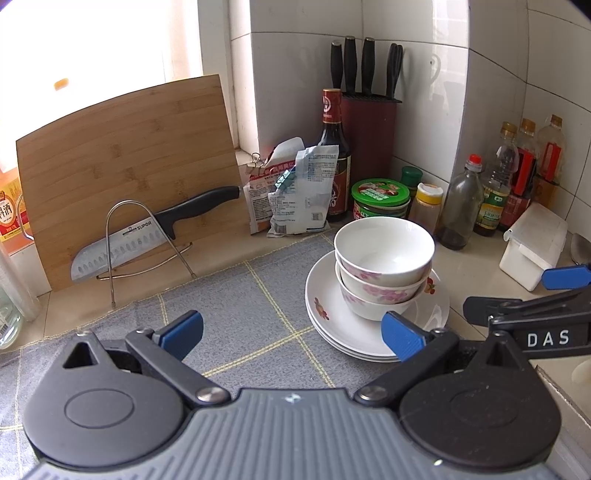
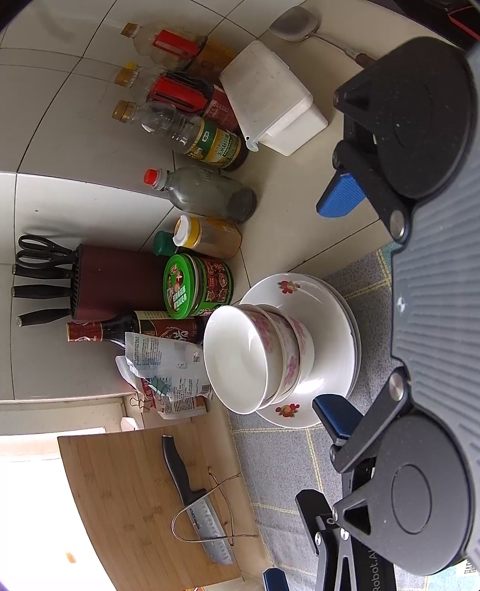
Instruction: Organize plates and bowls
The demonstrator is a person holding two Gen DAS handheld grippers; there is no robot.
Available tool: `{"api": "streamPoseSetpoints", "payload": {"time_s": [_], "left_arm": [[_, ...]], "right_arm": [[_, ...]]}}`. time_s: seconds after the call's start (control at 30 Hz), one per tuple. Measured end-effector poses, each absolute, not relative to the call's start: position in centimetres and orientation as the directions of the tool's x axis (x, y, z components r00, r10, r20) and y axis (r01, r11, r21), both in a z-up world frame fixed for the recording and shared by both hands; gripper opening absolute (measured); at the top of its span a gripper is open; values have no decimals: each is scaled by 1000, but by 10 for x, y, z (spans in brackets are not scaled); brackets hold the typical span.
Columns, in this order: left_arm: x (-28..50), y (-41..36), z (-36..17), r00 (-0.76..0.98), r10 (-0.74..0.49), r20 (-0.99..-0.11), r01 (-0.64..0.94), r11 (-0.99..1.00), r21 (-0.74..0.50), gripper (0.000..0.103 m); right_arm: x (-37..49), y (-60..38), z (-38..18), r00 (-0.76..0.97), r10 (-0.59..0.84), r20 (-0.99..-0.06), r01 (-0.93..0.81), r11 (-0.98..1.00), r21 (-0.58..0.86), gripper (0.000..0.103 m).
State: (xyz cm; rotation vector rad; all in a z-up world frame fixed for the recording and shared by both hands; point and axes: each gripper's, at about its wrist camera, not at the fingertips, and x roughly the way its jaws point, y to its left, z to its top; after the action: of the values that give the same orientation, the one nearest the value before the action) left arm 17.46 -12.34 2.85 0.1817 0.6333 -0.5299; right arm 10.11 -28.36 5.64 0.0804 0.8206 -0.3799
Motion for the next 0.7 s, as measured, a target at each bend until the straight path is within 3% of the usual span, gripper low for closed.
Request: {"api": "streamPoseSetpoints", "payload": {"time_s": [0.7], "left_arm": [[176, -131, 26, 672, -417, -612, 526, 850, -2, 102]], "right_arm": [[104, -289, 55, 605, -310, -734, 373, 924, -83, 103]]}}
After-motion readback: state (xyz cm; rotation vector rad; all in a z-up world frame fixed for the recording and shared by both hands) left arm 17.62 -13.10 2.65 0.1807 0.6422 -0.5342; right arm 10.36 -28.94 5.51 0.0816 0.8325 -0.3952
